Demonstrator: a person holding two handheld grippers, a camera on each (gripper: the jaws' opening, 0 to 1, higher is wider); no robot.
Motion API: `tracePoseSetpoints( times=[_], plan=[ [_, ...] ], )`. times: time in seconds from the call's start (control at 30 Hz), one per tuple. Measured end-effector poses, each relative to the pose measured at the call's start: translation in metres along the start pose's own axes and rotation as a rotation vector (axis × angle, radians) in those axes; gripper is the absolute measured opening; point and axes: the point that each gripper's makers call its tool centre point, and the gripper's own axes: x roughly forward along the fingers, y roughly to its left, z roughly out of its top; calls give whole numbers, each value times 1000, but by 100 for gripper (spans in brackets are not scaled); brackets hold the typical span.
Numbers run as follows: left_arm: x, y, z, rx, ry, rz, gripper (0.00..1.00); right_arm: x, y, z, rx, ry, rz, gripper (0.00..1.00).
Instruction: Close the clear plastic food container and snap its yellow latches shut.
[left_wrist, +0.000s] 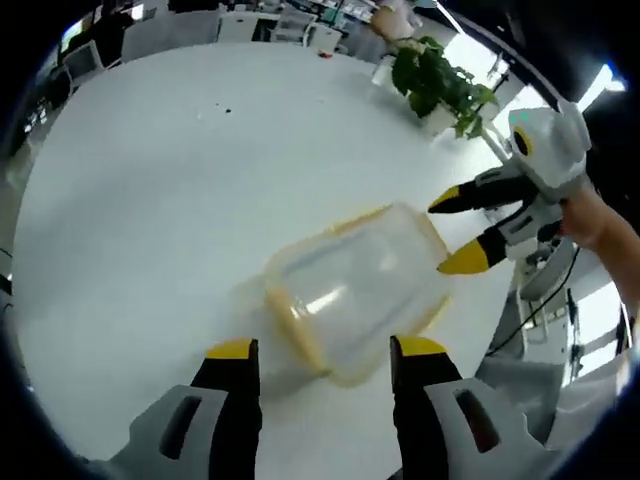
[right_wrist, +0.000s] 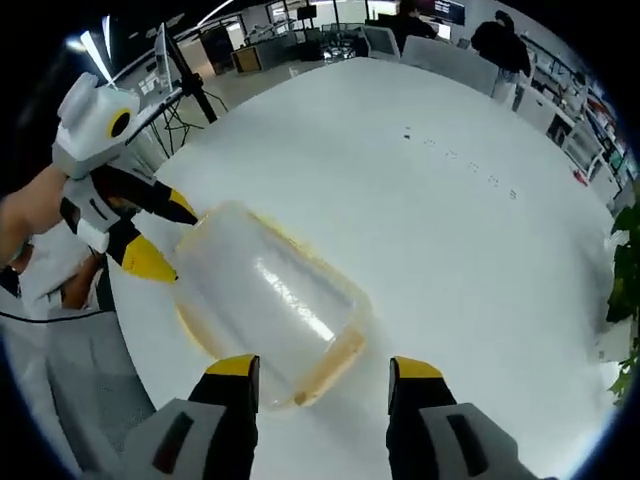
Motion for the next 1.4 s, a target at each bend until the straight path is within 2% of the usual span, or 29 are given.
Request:
tracePoseSetpoints(
  times=[0.13,0.2,0.3,0.5,0.63,0.97,1.07,1.1,1.13,1.17,1.2,1.23,1.4],
  plan=[
    [1,-5,1,-57,-32,-30,46,1,4,1,23,-10,17,49],
    [2,-2,2,-60,-38,-20,45,1,6,1,36,-10,21,48],
    [3,-6,3,-93,-45,-34,45,4,4,1,83,-15,30,47],
    [7,-7,-1,-53,-20,-18,35,5,7,0,125,-22,59,46],
    [5,-8,0,-38,-25,-19,35,7,14,1,166,-37,115,40],
    [8,-9,-1,-13,-23,-22,33,7,16,0,163,-49,121,38],
    [7,-10,-1,-7,-20,-19,32,8,15,0,170,-60,135,37],
    [9,-10,0,-9,-25,-29,31,7,20,-4,180,-41,170,36],
    [10,-10,0,-30,-25,-37,29,7,17,-4,237,-49,155,36],
    [7,-17,-2,-84,-8,-74,29,6,14,-2,207,-54,146,36],
    [7,-16,3,-49,-29,-68,29,7,20,-2,196,-35,142,36],
    [8,-16,2,-31,-19,-50,29,7,21,-2,194,-28,136,36],
    [10,-13,0,-30,-8,-58,30,9,19,0,206,-28,134,37]
  ],
)
